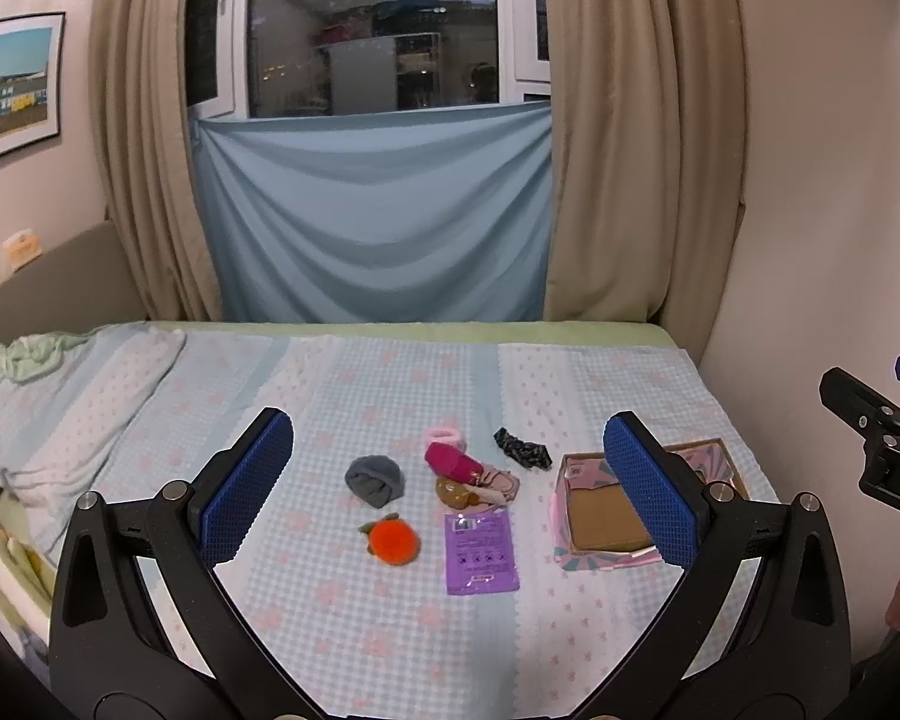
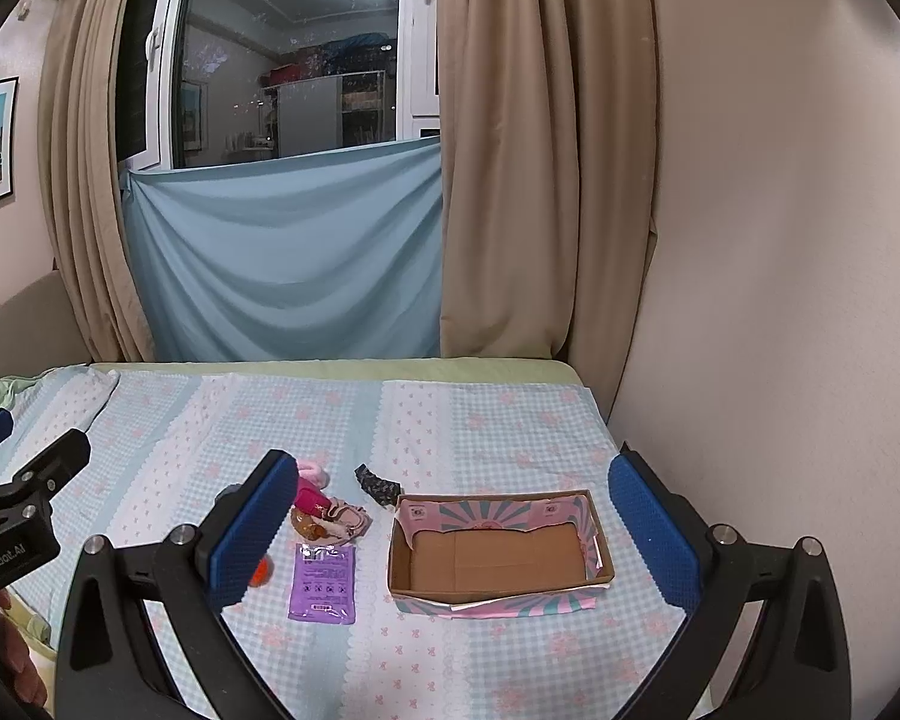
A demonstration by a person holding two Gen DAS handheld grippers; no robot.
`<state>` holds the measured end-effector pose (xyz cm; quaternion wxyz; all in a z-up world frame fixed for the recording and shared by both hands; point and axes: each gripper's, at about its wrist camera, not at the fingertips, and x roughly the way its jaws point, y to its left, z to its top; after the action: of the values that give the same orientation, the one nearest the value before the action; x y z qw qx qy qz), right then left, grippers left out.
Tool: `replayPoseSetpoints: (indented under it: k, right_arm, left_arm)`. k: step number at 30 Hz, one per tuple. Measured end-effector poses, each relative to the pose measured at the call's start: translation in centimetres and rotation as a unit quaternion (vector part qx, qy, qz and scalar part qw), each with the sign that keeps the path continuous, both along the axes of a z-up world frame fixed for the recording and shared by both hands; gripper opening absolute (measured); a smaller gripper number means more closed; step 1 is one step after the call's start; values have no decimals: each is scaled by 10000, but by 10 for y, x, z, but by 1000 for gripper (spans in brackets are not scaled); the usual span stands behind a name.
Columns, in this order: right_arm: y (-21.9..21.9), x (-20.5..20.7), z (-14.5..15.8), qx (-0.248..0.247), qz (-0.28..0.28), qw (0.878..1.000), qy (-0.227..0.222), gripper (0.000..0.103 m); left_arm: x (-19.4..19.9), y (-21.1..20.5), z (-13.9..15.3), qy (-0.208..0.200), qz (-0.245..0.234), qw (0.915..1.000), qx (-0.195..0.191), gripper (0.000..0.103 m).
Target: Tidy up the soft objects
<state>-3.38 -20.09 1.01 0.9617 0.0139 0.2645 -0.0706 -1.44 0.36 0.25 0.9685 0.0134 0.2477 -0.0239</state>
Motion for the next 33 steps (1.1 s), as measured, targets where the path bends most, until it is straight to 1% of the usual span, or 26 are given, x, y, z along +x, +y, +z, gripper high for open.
replayPoseSetpoints:
  k: [7, 22, 33]
  right_arm:
    - [2, 4, -1, -29, 44, 10000, -15, 103]
    - [6, 13, -2, -8, 133, 9999, -59, 103]
    - [6, 16, -2, 32, 123, 9999, -65, 103]
  left_arm:
    - [5, 3, 0, 39, 8, 10000, -60, 103]
    - [17, 1, 5, -16, 20, 10000, -6, 103]
    - [20, -1, 4, -14, 21, 10000, -3, 103]
